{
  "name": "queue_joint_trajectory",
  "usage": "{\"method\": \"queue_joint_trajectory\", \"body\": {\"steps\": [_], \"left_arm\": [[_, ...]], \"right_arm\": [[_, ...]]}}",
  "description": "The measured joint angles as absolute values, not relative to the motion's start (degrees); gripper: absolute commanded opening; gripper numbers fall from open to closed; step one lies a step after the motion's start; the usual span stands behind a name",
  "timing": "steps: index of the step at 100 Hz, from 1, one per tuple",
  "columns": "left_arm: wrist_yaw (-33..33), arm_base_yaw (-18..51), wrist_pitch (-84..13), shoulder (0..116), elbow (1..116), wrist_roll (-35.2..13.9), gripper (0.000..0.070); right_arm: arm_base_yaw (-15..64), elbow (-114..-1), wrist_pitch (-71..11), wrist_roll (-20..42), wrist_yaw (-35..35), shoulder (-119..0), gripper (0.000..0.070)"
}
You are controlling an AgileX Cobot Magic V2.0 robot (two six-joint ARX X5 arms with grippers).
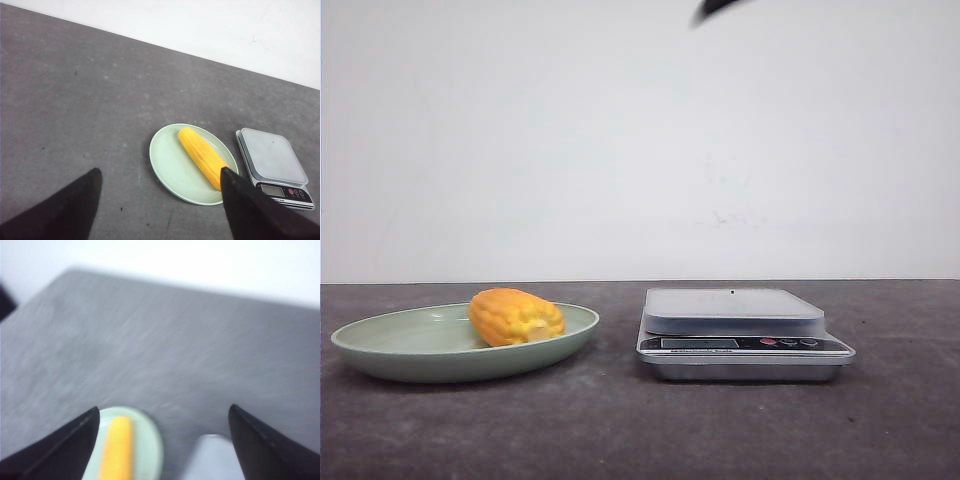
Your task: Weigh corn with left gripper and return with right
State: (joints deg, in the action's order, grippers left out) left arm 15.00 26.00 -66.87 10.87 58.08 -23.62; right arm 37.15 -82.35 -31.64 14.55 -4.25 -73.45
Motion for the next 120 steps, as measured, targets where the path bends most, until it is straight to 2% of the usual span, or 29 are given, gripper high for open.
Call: {"method": "queue_joint_trajectory", "body": {"steps": [19, 39, 62, 72, 77, 80, 83, 86, 88, 91, 120], "left_arm": [[16.62, 25.98, -66.19, 10.85, 58.08, -22.15, 0.0428], [16.71, 26.00, -61.14, 10.81, 57.95, -21.76, 0.0428], [14.79, 26.00, -57.74, 10.79, 54.54, -21.74, 0.0428], [13.52, 26.00, -55.48, 10.79, 51.81, -21.76, 0.0424], [13.50, 26.00, -54.06, 10.81, 50.48, -21.78, 0.0385], [13.50, 26.00, -53.52, 10.81, 49.82, -21.82, 0.0321], [13.50, 26.00, -53.39, 10.81, 49.32, -21.85, 0.0226], [13.50, 26.00, -53.25, 10.81, 48.86, -21.85, 0.0093], [13.50, 26.00, -53.04, 10.81, 48.60, -21.87, 0.0000], [13.50, 26.00, -52.45, 10.81, 48.21, -21.85, 0.0015], [13.39, 26.00, -45.01, 10.81, 47.77, -21.91, 0.0006]], "right_arm": [[31.35, -82.37, -44.29, 12.16, -8.71, -54.02, 0.0521], [31.07, -79.81, -57.23, 11.86, -13.39, -39.62, 0.0521], [31.07, -65.54, -59.53, 15.84, -13.58, -21.71, 0.0516], [31.07, -59.59, -59.24, 16.93, -13.63, -13.80, 0.0437], [31.07, -56.90, -58.94, 17.45, -13.67, -11.40, 0.0392], [31.07, -55.55, -58.87, 17.80, -13.65, -10.57, 0.0323], [31.07, -54.37, -58.87, 17.98, -13.61, -10.09, 0.0207], [31.07, -53.43, -58.89, 18.20, -13.56, -9.89, 0.0056], [31.07, -52.95, -58.89, 18.31, -13.58, -9.89, 0.0000], [31.07, -52.49, -58.83, 18.35, -13.58, -9.87, 0.0014], [31.07, -52.01, -54.61, 18.33, -13.76, -9.80, 0.0012]]}}
